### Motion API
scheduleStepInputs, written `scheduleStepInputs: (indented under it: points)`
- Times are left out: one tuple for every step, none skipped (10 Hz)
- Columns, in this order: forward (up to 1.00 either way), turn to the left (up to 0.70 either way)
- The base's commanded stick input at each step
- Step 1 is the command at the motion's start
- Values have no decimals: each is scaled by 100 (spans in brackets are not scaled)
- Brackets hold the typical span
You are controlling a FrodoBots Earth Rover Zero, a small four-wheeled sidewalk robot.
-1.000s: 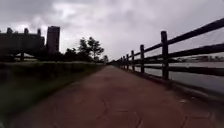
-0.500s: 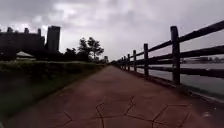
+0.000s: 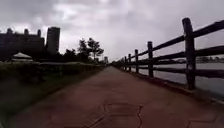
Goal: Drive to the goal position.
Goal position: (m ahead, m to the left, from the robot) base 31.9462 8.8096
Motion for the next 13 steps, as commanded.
scheduleStepInputs:
  points:
    - [100,0]
    - [100,0]
    - [100,0]
    - [100,0]
    - [100,0]
    - [100,0]
    - [100,0]
    - [100,0]
    - [100,0]
    - [100,0]
    - [100,0]
    - [100,0]
    - [100,0]
